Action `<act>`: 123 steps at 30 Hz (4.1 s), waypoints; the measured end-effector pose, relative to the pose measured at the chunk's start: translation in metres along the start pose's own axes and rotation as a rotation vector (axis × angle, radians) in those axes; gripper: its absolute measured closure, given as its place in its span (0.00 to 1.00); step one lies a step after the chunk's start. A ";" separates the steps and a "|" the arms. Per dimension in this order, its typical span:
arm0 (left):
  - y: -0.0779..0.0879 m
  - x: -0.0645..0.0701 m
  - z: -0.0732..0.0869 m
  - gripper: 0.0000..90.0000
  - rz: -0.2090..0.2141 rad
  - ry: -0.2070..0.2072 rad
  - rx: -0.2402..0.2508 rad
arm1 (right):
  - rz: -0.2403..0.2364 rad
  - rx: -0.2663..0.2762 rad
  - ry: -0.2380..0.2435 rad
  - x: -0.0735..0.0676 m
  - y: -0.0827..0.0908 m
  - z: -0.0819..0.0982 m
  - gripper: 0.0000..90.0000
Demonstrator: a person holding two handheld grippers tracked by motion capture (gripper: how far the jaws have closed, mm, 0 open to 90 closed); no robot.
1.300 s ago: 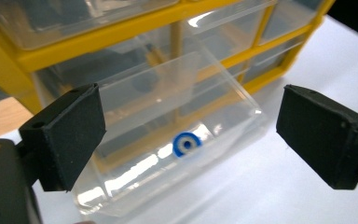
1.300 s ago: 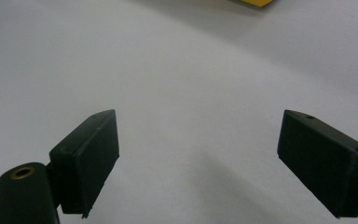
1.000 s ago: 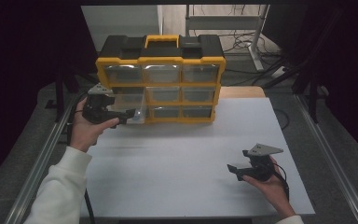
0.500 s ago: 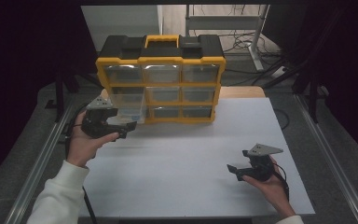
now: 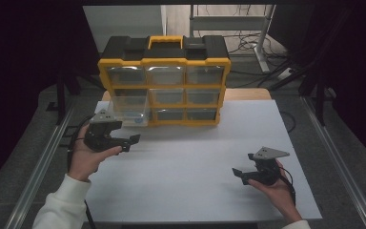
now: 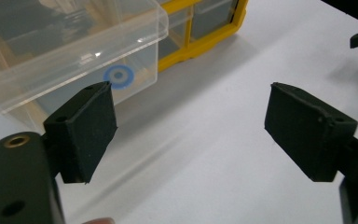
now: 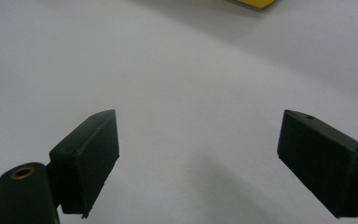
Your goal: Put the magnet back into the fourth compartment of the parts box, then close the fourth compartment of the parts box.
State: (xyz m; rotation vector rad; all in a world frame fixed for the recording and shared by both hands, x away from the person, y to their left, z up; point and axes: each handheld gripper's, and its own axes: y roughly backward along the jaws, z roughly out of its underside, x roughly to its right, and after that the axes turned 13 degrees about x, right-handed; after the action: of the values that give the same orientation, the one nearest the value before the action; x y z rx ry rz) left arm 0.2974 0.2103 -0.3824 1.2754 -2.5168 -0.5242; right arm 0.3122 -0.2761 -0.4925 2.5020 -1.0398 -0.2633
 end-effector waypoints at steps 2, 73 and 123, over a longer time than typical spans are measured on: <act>-0.001 0.000 0.003 0.20 -0.003 0.010 0.000 | 0.001 0.000 0.001 0.000 0.000 0.000 0.14; -0.051 -0.050 0.019 1.00 -0.104 0.072 -0.021 | -0.004 0.008 -0.004 0.000 0.000 0.000 0.14; -0.072 -0.071 -0.008 1.00 -0.130 0.097 -0.031 | -0.001 0.024 -0.020 0.004 0.002 0.001 0.14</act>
State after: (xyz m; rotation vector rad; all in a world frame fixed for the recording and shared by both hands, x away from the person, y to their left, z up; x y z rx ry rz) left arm 0.3932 0.2276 -0.4121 1.4251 -2.3499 -0.5143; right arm 0.3133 -0.2806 -0.4922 2.5260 -1.0556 -0.2789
